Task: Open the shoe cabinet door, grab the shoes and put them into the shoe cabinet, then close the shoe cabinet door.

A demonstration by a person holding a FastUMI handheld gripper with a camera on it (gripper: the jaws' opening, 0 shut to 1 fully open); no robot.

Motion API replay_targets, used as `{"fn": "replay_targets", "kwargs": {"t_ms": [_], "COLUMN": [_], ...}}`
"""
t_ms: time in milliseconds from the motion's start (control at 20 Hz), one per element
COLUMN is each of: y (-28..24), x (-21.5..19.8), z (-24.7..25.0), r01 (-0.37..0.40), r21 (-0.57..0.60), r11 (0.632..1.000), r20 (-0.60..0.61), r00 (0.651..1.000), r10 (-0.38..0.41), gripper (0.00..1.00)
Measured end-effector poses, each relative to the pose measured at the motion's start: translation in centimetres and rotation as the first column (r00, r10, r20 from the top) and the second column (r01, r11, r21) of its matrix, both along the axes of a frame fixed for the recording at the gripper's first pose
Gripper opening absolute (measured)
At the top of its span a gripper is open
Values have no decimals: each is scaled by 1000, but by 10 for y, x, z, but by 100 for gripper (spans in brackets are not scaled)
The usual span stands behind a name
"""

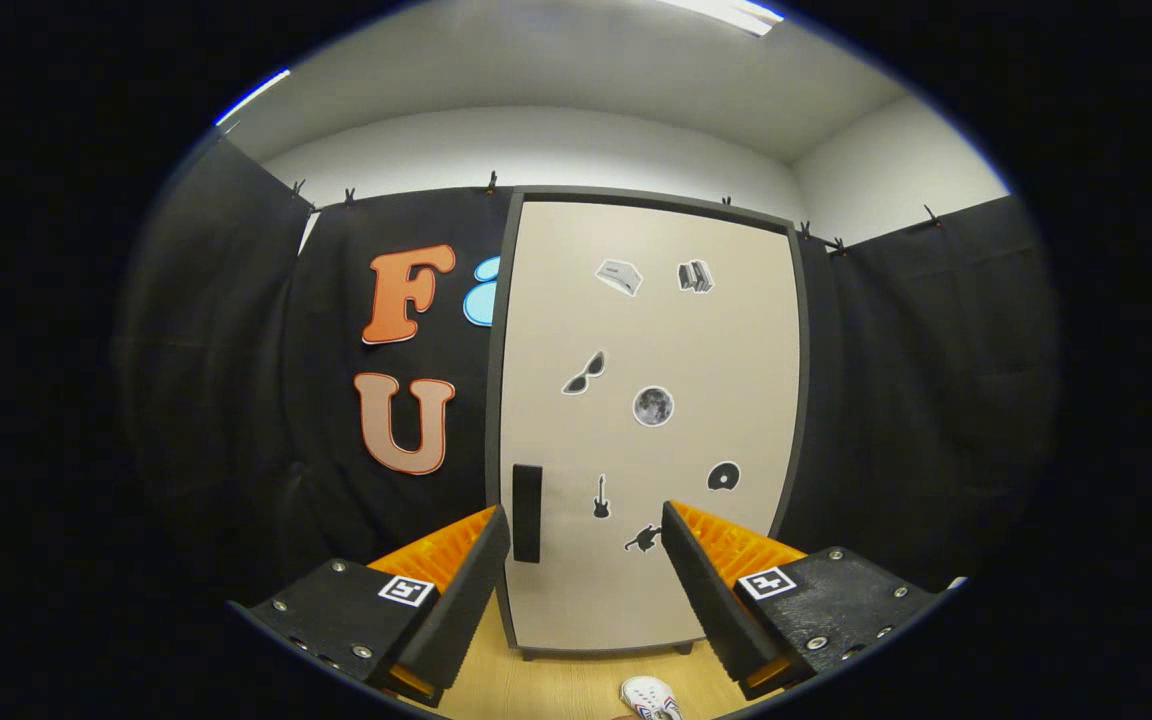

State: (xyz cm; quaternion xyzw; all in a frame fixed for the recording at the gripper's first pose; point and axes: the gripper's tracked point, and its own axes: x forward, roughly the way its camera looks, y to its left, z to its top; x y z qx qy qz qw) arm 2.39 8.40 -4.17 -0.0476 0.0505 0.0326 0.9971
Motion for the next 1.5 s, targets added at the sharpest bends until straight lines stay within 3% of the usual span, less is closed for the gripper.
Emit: {"fn": "replay_targets", "kwargs": {"t_ms": [300,650,750,950,1000,1100,1150,1200,1250,1350,1450,1500], "y": [20,20,23,19,23,30,34,35,26,25,27,28], "x": [43,122,123,122,123,124,124,124,123,121,118,114], "z": [-35,-92,-89,-88,-89,-91,-91,-91,-91,-88,-84,-81], "r01": [1,93,87,62,47,24,13,16,51,55,43,40], "r21": [-5,-6,27,-15,2,13,12,1,-24,4,68,86], "r11": [1000,996,996,998,999,1000,1000,1000,998,998,997,995], "r20": [-36,-148,-138,-114,-129,-140,-137,-135,-128,-122,-130,-135], "r00": [999,985,987,991,991,990,991,991,990,991,991,990], "r10": [-1,-93,-82,-64,-46,-22,-11,-16,-54,-54,-34,-28], "gripper": [95,95,94,89,86,70,52,42,25,7,8,14]}}
